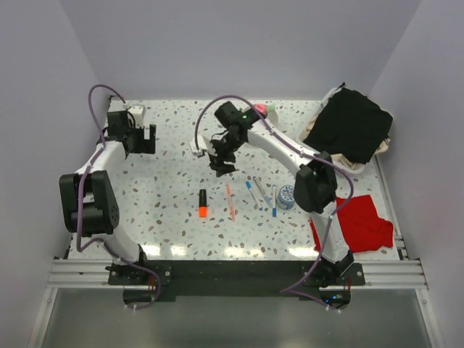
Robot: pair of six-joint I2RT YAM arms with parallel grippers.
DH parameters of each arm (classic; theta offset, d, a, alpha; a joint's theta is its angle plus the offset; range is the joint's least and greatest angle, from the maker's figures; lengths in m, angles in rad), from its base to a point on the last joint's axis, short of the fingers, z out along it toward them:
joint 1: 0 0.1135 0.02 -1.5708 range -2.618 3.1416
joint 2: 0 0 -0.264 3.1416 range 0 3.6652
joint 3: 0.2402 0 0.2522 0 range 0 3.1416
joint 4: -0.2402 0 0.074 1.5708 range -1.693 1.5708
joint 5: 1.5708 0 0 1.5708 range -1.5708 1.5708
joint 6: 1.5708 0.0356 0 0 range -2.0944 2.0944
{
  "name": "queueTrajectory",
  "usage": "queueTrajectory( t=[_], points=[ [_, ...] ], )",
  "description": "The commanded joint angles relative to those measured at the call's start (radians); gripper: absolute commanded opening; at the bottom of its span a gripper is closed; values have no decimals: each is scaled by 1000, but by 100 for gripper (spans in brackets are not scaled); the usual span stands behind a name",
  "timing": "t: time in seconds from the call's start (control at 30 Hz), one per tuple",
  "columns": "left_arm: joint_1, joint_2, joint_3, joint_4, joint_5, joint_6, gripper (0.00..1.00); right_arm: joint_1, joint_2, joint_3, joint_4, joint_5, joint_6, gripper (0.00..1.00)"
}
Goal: Sort the stationery into containers
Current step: Pick up the stationery from the center of the board.
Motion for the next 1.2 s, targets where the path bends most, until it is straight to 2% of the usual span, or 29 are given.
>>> queueTrajectory(
  t=[0.0, 0.03, 0.17, 0.43, 0.53, 0.7, 1.17],
  points=[
    [-13, -151, -88, 85, -4, -17, 100, 54, 85, 168, -343, 58, -574, 65],
    [-11, -169, -126, 97, -5, -11, 100, 68, 91, 162, -364, 74, -672, 65],
    [-9, -258, -222, 118, -16, 9, 100, 126, 88, 90, -381, 143, -875, 65],
    [-11, -357, -337, 135, -47, 14, 100, 229, 74, 10, -342, 183, -998, 63],
    [0, -360, -335, 119, -48, -40, 100, 272, 57, -55, -264, 250, -986, 62],
    [10, -360, -289, 73, -13, -89, 100, 306, 66, -70, -275, 301, -1020, 61],
    [9, -390, -332, 54, 11, -95, 100, 340, 97, -79, -73, 278, -909, 56]
  ],
)
